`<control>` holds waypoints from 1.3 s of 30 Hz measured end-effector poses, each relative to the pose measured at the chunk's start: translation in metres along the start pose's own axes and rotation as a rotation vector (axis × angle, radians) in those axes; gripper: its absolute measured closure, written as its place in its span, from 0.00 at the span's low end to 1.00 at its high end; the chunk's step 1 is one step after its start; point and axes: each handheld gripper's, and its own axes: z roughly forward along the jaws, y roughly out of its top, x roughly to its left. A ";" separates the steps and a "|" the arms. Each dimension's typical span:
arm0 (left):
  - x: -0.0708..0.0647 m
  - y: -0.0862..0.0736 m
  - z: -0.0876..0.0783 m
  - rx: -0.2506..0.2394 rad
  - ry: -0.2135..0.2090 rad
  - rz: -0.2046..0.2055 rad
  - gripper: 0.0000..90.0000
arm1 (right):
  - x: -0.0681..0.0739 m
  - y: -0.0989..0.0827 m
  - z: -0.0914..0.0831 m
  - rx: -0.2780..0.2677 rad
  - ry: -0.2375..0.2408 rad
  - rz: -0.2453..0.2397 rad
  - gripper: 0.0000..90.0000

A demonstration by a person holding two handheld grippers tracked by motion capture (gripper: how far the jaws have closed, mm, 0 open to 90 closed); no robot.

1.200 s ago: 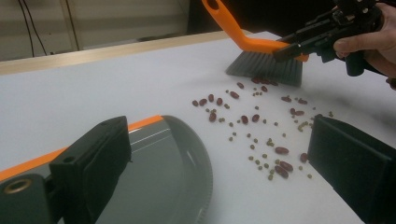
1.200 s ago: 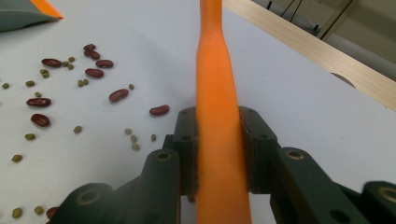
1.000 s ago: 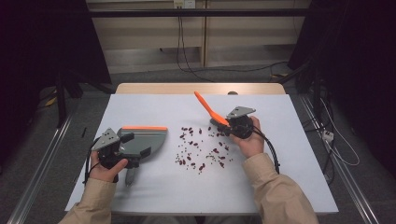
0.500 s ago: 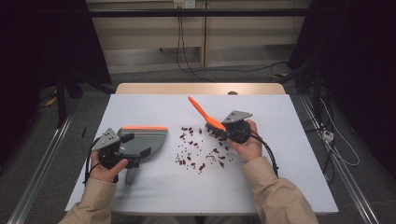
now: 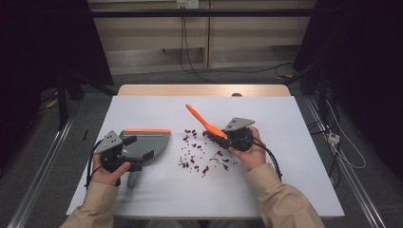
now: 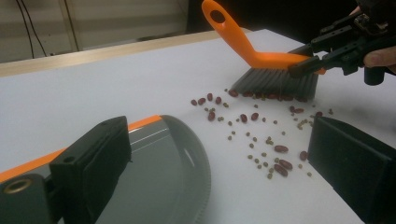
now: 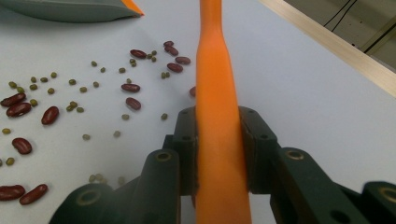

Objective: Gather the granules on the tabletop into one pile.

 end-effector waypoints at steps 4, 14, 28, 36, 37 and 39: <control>0.000 0.000 0.000 0.002 -0.004 0.001 0.07 | 0.002 -0.002 -0.003 -0.009 0.019 0.006 0.79; -0.001 0.000 0.000 0.002 0.000 0.001 0.07 | 0.004 -0.003 -0.007 -0.011 0.053 0.030 0.79; -0.002 -0.001 0.003 0.015 -0.010 -0.002 0.07 | -0.002 0.000 -0.005 0.009 0.061 0.117 0.79; -0.001 -0.001 0.002 0.010 -0.005 -0.005 0.07 | -0.010 0.000 -0.007 0.008 0.071 0.122 0.79; -0.001 -0.001 0.002 0.010 -0.004 -0.005 0.07 | -0.012 0.000 -0.008 -0.007 0.065 0.124 0.79; 0.000 -0.001 0.002 0.011 -0.008 -0.007 0.07 | -0.016 0.001 -0.010 -0.038 0.056 0.128 0.79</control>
